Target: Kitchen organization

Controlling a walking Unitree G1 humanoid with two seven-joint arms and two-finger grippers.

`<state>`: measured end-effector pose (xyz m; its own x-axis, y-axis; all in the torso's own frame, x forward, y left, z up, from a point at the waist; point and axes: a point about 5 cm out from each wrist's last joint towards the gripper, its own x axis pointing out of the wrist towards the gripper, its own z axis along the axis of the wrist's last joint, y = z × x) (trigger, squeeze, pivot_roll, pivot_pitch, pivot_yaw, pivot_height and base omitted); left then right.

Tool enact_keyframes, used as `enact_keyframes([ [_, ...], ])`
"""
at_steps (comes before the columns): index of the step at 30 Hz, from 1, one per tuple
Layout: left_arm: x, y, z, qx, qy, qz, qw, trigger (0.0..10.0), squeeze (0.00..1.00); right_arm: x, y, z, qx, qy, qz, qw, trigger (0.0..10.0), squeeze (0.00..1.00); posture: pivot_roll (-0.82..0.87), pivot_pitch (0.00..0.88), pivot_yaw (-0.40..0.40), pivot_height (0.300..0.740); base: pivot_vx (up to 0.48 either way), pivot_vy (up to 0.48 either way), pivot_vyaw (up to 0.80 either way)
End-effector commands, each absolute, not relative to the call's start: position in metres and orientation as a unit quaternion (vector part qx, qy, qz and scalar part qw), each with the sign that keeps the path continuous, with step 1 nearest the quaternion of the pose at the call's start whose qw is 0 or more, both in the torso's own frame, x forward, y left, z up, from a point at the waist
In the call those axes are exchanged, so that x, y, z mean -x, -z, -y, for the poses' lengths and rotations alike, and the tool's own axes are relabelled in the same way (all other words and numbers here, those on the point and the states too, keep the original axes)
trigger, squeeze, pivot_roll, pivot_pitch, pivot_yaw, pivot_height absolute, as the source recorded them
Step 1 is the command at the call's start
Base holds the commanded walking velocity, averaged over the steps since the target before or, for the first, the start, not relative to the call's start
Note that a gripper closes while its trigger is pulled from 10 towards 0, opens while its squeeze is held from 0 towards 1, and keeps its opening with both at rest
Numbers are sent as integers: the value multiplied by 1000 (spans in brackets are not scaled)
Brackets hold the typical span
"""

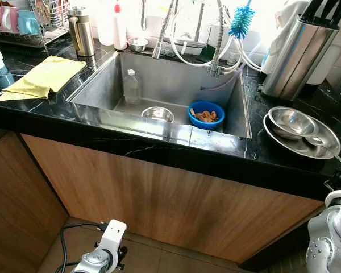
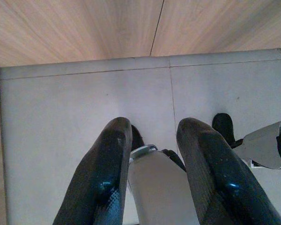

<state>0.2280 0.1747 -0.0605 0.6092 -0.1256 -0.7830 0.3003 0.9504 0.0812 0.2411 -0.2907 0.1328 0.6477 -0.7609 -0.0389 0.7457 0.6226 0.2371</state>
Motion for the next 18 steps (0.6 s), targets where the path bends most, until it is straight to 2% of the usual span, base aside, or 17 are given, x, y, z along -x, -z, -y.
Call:
enact_keyframes([
  [1,-227,61,-175,-106,123,-430,888,10000,0,-243,-134,294,-124,420,38,898,5647,0,197,50,-115,711,0,0,0],
  [2,-227,61,-175,-106,123,-430,888,10000,0,-245,-134,293,-127,419,38,898,2745,0,199,51,-115,711,0,0,0],
  [3,-227,61,-175,-106,123,-430,888,10000,0,-245,-133,293,-128,420,38,898,2745,0,201,50,-116,711,0,0,0],
  [4,-227,61,-175,-106,122,-430,888,10000,0,-245,-134,293,-129,419,39,898,0,0,202,50,-116,711,0,0,0],
  [18,-227,61,-174,-107,122,-429,889,10000,0,-249,-132,289,-136,414,40,899,0,0,200,49,-117,711,0,0,0],
])
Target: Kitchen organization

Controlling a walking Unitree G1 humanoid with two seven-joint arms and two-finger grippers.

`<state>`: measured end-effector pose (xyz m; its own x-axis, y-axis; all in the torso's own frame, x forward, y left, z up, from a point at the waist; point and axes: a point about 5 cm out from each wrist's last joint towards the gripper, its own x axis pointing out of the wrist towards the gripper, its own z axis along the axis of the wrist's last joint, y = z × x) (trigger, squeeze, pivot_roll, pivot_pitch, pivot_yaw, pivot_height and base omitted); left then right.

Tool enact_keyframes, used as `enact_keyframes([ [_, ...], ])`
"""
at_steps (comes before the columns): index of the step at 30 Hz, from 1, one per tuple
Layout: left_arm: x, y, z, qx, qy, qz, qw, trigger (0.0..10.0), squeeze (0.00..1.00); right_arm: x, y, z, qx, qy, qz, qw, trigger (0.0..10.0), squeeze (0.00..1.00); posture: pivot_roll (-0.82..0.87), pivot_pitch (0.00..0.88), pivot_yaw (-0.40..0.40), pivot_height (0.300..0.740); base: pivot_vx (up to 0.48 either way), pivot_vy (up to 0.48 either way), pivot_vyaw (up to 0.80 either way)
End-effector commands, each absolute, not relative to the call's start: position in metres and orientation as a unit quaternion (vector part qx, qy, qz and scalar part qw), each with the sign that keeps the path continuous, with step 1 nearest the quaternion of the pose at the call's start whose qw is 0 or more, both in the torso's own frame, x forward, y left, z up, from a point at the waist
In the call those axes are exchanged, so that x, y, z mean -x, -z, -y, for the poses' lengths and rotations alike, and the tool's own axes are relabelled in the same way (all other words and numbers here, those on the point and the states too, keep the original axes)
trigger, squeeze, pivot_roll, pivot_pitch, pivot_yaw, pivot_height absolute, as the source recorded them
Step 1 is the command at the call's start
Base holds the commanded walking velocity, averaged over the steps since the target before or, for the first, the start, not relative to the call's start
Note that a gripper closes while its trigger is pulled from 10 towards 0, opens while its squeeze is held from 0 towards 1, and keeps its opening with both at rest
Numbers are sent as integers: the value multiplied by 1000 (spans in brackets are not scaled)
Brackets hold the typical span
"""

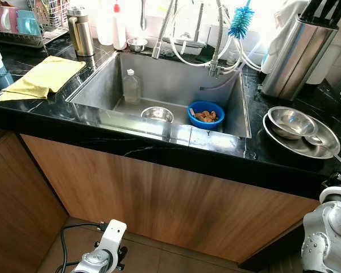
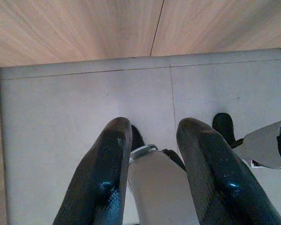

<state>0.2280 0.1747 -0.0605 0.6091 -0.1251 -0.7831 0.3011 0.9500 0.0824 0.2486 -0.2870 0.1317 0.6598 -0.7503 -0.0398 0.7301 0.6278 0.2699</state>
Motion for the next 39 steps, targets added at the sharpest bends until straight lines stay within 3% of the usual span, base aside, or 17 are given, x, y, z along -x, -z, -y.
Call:
enact_keyframes([
  [1,-227,61,-174,-107,122,-429,889,10000,0,-249,-132,289,-136,414,41,899,0,0,200,49,-117,711,0,0,0],
  [20,-228,61,-174,-112,120,-425,890,10000,0,-255,-138,285,-114,394,52,911,0,0,201,47,-117,711,0,0,0],
  [21,-228,61,-174,-112,120,-425,890,10000,0,-256,-141,283,-103,388,57,914,7647,0,201,46,-118,711,0,0,0],
  [22,-228,61,-174,-113,120,-425,890,10000,0,-259,-146,280,-80,380,65,919,10000,0,202,46,-119,711,0,0,0],
  [39,-228,61,-173,-112,119,-423,891,10000,0,-270,-178,258,15,313,151,938,10000,0,204,37,-124,711,0,0,0],
])
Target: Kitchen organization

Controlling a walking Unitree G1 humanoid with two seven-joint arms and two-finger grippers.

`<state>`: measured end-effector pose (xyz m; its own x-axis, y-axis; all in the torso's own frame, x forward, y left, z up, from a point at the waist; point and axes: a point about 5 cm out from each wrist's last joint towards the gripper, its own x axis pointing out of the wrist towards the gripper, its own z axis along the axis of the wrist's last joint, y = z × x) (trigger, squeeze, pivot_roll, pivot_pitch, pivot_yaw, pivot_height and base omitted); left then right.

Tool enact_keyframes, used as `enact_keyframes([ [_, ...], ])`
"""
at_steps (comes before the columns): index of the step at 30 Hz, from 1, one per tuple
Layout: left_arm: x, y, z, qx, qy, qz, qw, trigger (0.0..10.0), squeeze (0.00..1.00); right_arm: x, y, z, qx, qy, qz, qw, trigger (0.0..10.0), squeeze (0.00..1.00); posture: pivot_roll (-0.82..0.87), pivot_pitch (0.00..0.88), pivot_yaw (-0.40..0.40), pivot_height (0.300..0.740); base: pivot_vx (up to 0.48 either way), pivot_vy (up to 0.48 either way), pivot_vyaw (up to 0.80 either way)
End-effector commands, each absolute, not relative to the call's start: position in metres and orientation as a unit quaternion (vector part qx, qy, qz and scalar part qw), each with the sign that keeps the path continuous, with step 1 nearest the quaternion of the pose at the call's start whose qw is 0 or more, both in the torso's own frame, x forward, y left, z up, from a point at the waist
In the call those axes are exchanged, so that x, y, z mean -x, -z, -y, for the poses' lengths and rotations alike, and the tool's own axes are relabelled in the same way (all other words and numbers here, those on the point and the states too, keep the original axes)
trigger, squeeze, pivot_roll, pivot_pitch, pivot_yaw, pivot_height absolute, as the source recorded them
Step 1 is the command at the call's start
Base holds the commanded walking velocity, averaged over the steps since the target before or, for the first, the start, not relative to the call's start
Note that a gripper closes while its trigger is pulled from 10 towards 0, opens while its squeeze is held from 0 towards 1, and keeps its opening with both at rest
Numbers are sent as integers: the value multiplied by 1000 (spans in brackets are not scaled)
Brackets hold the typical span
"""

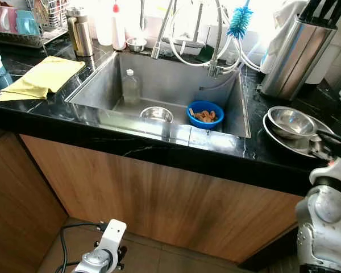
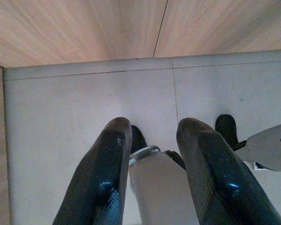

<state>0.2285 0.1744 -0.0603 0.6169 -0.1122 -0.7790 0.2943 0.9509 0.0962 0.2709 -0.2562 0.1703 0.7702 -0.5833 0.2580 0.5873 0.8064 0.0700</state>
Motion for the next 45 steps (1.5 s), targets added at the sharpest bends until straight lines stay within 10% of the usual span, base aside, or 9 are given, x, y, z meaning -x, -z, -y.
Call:
enact_keyframes([
  [1,-228,61,-173,-112,119,-423,891,10000,0,-270,-178,258,15,313,151,938,10000,0,204,37,-124,711,0,0,0],
  [45,-228,61,-171,-103,114,-422,894,10000,0,-279,-234,260,14,347,196,917,10000,0,201,29,-135,711,0,0,0],
])
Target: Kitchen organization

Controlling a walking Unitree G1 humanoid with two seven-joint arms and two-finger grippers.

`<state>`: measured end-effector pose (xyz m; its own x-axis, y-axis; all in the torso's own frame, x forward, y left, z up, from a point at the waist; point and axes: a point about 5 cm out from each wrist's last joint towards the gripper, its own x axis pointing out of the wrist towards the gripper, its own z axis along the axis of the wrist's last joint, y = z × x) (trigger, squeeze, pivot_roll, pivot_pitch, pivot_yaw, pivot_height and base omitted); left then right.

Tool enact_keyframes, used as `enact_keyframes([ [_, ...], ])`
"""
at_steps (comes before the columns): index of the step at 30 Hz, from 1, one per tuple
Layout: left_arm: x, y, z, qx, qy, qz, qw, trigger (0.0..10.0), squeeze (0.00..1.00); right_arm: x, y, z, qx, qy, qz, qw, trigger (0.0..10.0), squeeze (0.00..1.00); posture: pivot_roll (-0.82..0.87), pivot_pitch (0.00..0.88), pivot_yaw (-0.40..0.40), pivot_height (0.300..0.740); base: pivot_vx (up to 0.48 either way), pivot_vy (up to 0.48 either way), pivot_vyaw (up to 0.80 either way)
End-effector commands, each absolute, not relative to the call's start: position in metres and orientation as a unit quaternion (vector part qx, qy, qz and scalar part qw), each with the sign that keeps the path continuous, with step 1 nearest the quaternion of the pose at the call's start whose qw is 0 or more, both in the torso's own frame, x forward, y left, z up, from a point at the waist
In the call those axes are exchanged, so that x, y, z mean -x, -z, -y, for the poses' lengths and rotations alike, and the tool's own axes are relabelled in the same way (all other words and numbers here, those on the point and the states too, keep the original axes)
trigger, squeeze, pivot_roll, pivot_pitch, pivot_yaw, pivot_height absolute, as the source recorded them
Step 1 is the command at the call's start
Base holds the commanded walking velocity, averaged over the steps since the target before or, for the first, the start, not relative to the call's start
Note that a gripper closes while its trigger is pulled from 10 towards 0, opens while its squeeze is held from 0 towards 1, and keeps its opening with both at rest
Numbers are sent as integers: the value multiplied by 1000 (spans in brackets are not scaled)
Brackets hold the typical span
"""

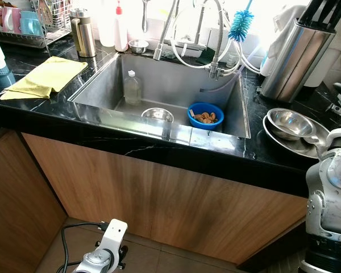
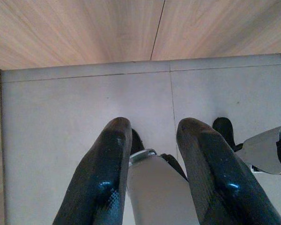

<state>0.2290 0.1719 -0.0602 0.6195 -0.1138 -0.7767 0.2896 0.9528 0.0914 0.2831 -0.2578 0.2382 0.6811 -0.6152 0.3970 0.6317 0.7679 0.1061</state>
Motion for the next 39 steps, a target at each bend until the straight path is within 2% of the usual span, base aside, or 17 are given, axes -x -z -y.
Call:
enact_keyframes([
  [1,-228,61,-171,-103,114,-422,894,10000,0,-279,-231,260,9,348,190,918,10000,0,201,29,-135,711,0,0,0],
  [2,-228,61,-171,-103,114,-422,894,10000,0,-279,-231,260,9,348,190,918,10000,0,201,29,-135,711,0,0,0],
  [3,-228,61,-171,-103,114,-422,894,10000,0,-277,-226,259,8,347,184,920,10000,153,202,31,-134,711,0,0,0],
  [4,-228,61,-171,-103,114,-421,894,10000,0,-275,-224,257,4,345,182,921,10000,1000,200,31,-133,711,0,0,0],
  [17,-229,60,-172,-105,115,-422,893,10000,0,-266,-196,251,23,324,151,934,10000,1000,204,31,-132,711,0,0,0],
  [25,-228,60,-172,-107,117,-422,893,10000,0,-246,-151,257,4,354,91,931,10000,1000,202,32,-131,711,0,0,0],
  [37,-228,61,-173,-108,119,-422,892,10000,0,-244,-132,255,1,352,72,933,10000,1000,209,27,-132,711,0,0,0],
  [38,-228,61,-173,-108,119,-422,892,10000,0,-246,-130,254,-1,344,67,937,10000,0,209,26,-132,711,0,0,0],
  [39,-228,61,-173,-108,119,-422,892,10000,0,-247,-129,253,-1,338,64,939,10000,0,209,26,-130,711,0,0,0],
])
